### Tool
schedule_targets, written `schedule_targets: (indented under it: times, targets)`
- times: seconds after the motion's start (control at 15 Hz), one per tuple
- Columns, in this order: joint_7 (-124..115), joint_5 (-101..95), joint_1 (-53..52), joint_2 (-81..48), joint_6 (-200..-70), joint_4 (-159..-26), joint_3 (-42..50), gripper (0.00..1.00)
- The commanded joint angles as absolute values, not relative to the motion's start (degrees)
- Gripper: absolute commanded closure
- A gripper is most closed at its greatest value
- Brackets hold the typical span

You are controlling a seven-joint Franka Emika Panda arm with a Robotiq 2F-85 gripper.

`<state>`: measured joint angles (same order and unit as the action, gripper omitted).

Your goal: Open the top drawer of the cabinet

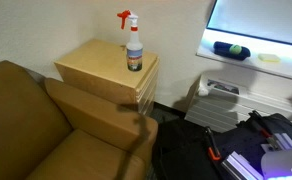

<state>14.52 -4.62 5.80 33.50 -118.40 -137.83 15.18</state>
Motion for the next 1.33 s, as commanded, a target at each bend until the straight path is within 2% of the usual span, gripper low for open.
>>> schedule_targets:
  times: [0.0,0.13,0.4,0.8,0.93,1.0,1.27]
  targets:
    - [14.9,-4.1,6.6,33.3,-118.3,-137.7,14.5,0.0]
    - [17.7,-1.0,4.5,27.2,-117.4,-138.6,16.6,0.0]
    - [18.8,1.8,2.4,18.2,-119.1,-143.4,14.2,0.0]
    - [6.5,-7.3,-0.4,-3.0,-128.9,-139.9,3.3,0.0]
    - [8.7,-4.9,-1.2,-1.2,-124.1,-137.0,1.6,0.0]
    - [7.8,-5.5,-0.4,-1.6,-127.8,-140.7,1.9,0.0]
    - [7.8,-5.3,-1.2,-1.7,-125.4,-137.1,1.0,0.0]
